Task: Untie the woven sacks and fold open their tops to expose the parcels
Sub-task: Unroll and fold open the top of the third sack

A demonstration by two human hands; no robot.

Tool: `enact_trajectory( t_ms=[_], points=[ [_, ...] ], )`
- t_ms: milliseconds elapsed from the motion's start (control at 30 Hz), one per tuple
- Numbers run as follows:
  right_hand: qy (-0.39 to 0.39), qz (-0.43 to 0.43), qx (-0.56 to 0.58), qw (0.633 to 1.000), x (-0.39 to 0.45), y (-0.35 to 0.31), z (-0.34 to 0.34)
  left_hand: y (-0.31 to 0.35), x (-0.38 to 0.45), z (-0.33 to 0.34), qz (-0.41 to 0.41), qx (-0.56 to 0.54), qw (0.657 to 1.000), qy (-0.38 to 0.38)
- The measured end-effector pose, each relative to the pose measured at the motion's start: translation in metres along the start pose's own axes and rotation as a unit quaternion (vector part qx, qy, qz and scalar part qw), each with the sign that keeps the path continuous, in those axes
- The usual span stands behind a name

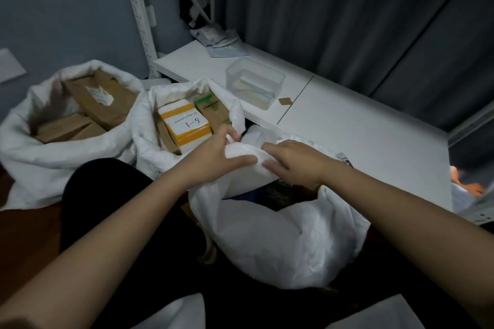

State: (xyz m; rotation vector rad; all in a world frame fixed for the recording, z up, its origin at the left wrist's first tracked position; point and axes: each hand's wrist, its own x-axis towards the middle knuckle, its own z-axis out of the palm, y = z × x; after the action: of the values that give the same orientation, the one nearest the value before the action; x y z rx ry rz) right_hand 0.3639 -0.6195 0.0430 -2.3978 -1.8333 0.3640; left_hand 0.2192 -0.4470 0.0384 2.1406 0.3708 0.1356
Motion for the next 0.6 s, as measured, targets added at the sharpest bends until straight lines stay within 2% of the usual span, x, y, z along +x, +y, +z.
enact_trajectory(
  t_ms=[67,133,200,267,333,433,500,567,600],
  points=[
    [0.041,0.004,0.048,0.998,0.004,-0.003,-0.009,-0.004,-0.005,-0.014,0.035,0.147,0.988,0.036],
    [0.083,0.01,0.086,0.993,0.008,-0.004,-0.017,-0.005,-0.009,-0.027,0.073,0.235,0.967,0.06],
    [0.105,0.031,0.102,0.989,0.012,-0.006,-0.02,-0.002,-0.01,-0.033,0.099,0.266,0.956,0.072],
    [0.112,0.039,0.092,0.989,0.014,-0.011,-0.023,0.001,-0.011,-0.039,0.118,0.238,0.961,0.076],
    [0.094,0.031,0.084,0.991,0.014,-0.023,-0.025,-0.004,-0.01,-0.046,0.138,0.171,0.973,0.076],
    [0.047,0.047,0.053,0.996,0.018,-0.046,-0.015,-0.015,-0.012,-0.052,0.104,0.109,0.985,0.081],
    [0.031,0.069,0.09,0.993,0.024,-0.056,-0.008,-0.017,-0.017,-0.046,0.058,0.201,0.975,0.074],
    [-0.004,0.101,0.245,0.964,0.031,-0.059,-0.012,-0.016,-0.022,-0.041,0.047,0.329,0.942,0.047],
    [-0.033,0.114,0.301,0.946,0.033,-0.06,-0.017,-0.013,-0.024,-0.041,0.05,0.359,0.932,0.023]
  ],
)
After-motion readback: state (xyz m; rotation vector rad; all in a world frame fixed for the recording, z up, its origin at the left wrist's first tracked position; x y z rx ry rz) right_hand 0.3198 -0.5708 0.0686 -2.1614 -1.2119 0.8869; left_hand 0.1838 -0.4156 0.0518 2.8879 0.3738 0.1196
